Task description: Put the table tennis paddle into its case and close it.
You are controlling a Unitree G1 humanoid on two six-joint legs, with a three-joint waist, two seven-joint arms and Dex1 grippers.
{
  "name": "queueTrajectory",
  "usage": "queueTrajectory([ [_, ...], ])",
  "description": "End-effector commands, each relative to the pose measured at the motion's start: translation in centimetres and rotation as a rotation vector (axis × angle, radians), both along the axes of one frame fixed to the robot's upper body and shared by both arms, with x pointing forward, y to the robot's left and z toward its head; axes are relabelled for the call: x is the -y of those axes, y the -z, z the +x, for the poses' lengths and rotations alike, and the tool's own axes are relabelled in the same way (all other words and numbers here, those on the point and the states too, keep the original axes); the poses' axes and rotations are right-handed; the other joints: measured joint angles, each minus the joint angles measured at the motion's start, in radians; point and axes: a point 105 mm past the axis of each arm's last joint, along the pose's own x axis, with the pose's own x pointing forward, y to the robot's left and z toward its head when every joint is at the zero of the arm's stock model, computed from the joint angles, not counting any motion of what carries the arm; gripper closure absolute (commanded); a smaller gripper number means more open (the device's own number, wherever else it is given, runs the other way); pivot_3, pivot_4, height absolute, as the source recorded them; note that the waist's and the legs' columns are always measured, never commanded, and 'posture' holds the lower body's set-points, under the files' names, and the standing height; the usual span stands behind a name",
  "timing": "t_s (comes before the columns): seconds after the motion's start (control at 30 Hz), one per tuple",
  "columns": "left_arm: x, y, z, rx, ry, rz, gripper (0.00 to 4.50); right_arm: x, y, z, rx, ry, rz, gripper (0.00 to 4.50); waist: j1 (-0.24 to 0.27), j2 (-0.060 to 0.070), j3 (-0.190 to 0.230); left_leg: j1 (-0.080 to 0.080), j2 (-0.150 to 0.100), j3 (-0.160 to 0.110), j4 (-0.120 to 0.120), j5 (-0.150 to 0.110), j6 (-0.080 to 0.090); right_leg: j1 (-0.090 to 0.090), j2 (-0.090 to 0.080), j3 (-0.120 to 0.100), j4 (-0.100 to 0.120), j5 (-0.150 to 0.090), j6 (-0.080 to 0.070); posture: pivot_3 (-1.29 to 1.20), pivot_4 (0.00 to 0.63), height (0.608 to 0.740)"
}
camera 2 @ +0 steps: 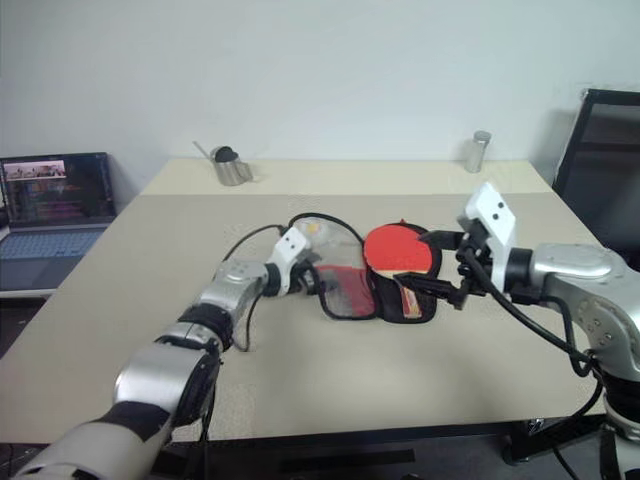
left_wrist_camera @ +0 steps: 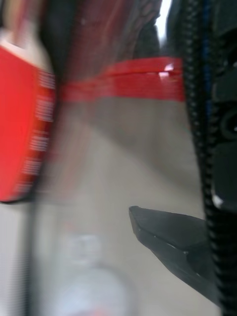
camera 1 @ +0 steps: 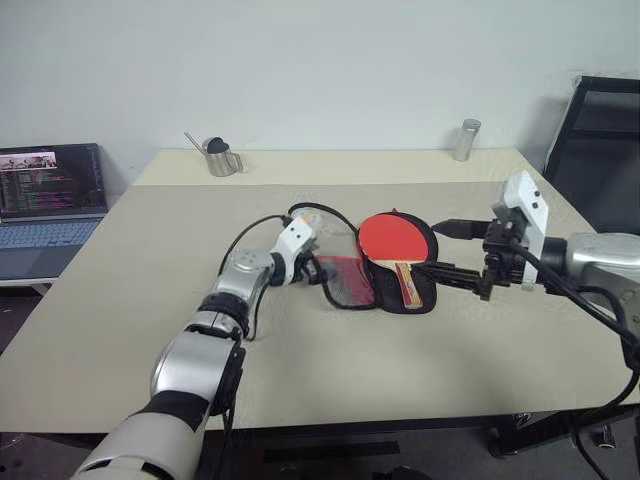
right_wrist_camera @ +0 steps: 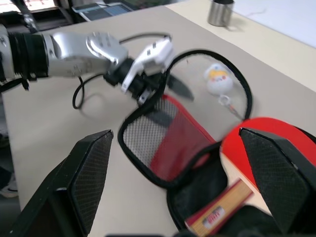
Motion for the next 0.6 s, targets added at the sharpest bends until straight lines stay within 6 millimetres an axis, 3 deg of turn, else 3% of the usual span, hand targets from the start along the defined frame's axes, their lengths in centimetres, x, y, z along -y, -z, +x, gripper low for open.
queueTrajectory([
  [0.03,2.9,-4.2,0.0,0.101,0.097,-0.071,0.00,0.8,-1.6,-1.0,0.074,0.017,-0.001,0.01,0.002,0.000,0.000,0.000,0.000,0.000,0.000,0.000,0.000,0.000,0.000,0.000,0.000,0.000,0.000,0.00,0.150,0.740],
  [0.13,5.2,-4.9,-0.4,0.113,0.151,-0.086,0.00,1.5,-1.6,-1.2,0.077,0.051,-0.006,0.01,0.003,0.000,0.000,0.000,0.000,0.000,0.000,0.000,0.000,0.000,0.000,0.000,-0.001,0.000,0.000,0.00,0.150,0.740],
  [0.33,9.0,-3.7,-1.1,0.084,0.200,-0.085,0.00,2.1,-1.8,-1.4,0.085,0.085,-0.010,0.01,-0.001,0.000,0.000,0.000,0.000,0.000,0.000,0.000,0.000,0.000,0.000,0.000,0.000,0.000,0.000,0.00,0.150,0.740],
  [0.6,10.4,-2.7,-1.4,0.056,0.184,-0.120,0.00,2.2,-1.2,-1.4,0.071,0.107,-0.010,0.01,-0.003,-0.001,0.000,0.000,0.000,0.000,0.001,0.000,0.000,0.000,0.000,0.000,0.000,0.000,0.000,0.00,0.150,0.740],
])
